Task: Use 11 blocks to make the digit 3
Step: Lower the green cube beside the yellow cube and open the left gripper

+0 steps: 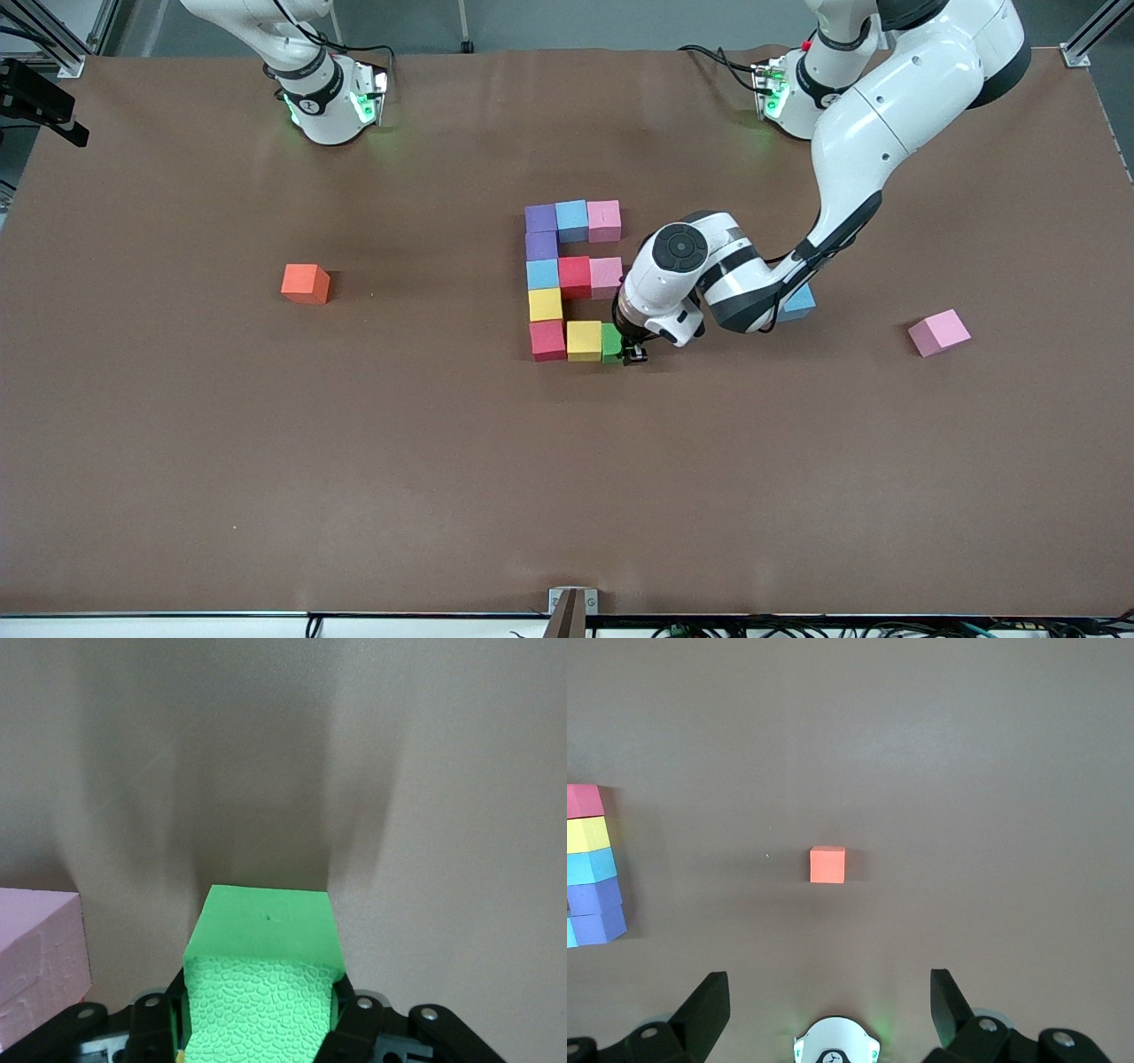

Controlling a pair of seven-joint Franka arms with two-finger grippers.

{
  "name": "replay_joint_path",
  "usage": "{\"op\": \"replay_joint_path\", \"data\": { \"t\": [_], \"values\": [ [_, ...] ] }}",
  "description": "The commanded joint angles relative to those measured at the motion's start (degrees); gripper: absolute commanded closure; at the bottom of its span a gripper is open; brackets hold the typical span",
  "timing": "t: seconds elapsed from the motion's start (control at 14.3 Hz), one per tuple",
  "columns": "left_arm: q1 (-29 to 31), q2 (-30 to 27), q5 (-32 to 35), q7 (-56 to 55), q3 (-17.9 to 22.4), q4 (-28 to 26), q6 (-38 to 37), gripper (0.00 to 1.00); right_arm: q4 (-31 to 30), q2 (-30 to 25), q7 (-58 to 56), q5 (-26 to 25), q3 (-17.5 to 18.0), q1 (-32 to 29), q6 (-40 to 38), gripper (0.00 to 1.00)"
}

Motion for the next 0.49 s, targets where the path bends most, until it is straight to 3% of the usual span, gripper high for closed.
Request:
{"op": "replay_joint_path", "data": {
  "t": [0.0,0.42],
  "values": [
    [-0.8,-0.8,3.0,-11.8,0.3,-1.2,0.6,0.89,-0.5,-0.6,-0.8,-0.3,0.4,-0.6,-0.2,0.00],
    [-0.9,-0.6,3.0,-11.8,0.3,-1.0,0.7,0.88,-0.4,-0.6,-0.8,-0.3,0.5,-0.5,-0.2,0.00]
  ]
}}
